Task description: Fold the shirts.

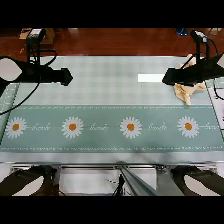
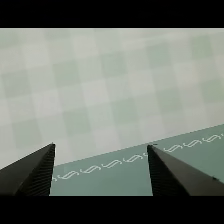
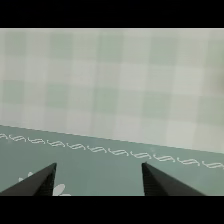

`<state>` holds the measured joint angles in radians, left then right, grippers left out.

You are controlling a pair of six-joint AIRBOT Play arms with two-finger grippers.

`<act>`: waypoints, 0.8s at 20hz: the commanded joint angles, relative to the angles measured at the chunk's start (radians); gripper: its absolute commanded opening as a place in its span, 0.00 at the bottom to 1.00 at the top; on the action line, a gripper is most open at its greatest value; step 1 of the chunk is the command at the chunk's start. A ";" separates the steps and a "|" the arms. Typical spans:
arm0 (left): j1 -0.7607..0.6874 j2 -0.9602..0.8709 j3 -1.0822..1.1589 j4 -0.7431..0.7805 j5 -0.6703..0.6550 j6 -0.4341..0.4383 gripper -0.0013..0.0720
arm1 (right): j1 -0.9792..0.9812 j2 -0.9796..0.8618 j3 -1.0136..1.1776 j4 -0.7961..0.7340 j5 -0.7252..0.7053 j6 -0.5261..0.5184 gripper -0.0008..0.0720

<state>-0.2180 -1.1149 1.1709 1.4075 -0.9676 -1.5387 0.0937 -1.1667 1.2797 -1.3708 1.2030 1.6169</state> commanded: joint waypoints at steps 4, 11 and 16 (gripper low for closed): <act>0.000 -0.001 0.000 0.000 0.000 0.000 0.99 | 0.001 0.001 0.001 0.000 0.000 0.000 0.83; 0.000 -0.001 0.000 0.000 0.000 0.000 0.99 | 0.001 0.001 0.001 0.000 0.000 0.000 0.83; 0.000 -0.001 0.000 0.000 0.000 0.000 0.99 | 0.001 -0.001 0.001 0.006 -0.085 0.000 0.83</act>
<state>-0.2180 -1.1149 1.1709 1.4071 -0.9680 -1.5387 0.0937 -1.1667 1.2797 -1.3682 1.1831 1.6169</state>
